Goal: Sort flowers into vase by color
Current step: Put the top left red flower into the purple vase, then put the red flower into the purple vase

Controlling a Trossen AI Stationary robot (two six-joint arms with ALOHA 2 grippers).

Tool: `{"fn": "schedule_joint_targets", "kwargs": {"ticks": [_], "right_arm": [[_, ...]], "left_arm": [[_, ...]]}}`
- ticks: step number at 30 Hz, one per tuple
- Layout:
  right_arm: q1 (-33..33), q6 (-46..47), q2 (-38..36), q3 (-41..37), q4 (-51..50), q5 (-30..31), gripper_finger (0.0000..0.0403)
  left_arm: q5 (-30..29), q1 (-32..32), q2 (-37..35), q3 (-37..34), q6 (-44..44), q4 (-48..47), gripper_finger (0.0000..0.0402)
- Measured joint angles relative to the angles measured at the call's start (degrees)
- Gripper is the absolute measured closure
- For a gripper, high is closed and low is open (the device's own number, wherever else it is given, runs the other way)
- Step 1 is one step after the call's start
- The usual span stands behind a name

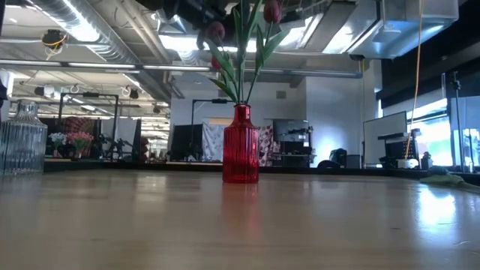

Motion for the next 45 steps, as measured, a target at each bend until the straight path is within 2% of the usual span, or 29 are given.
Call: {"fn": "schedule_joint_targets", "kwargs": {"ticks": [3,7,12,15,19,23,28,33,38,41,45], "right_arm": [[0.00,0.10,1.19,0.00,-0.16,0.00,0.0134],[0.00,0.94,2.03,0.00,-0.38,-0.02,0.0134],[0.00,1.83,1.97,0.00,-0.32,0.09,0.0134],[0.00,1.90,1.99,0.00,-0.33,0.11,0.0134],[0.00,1.99,1.99,0.00,-0.36,0.43,0.0134],[0.00,3.71,1.99,0.00,-0.82,0.50,0.0134],[0.00,6.70,1.97,0.00,-1.91,0.18,0.0134],[0.00,6.40,1.99,-0.02,-4.87,-4.18,0.0134],[0.04,1.44,1.99,-0.02,-8.63,-5.03,0.0134],[0.04,-2.89,1.58,-0.02,-11.20,-5.98,0.0134],[-0.01,-9.78,-0.24,-0.07,-17.43,-8.44,0.0134]], "left_arm": [[0.48,-0.32,0.00,0.74,-5.43,-2.97,0.0302],[3.23,-0.92,-0.01,7.87,-11.01,-18.34,0.0270],[8.83,-0.93,-0.04,16.65,-17.95,-39.90,0.0253],[12.57,-0.68,-0.10,19.85,-21.88,-47.32,0.0254],[13.93,-0.80,-0.04,20.24,-22.82,-48.89,0.0255],[19.19,0.19,0.33,20.26,-23.79,-48.76,0.0248],[19.96,1.73,0.90,20.39,-23.16,-50.06,0.0237],[20.21,2.48,0.36,20.22,-23.03,-57.06,0.0227],[22.96,1.55,-1.13,20.35,-25.96,-63.12,0.0225],[22.37,-1.77,-1.98,20.22,-29.21,-64.88,0.0225],[20.04,-10.18,-3.75,20.31,-39.23,-65.94,0.0225]]}}
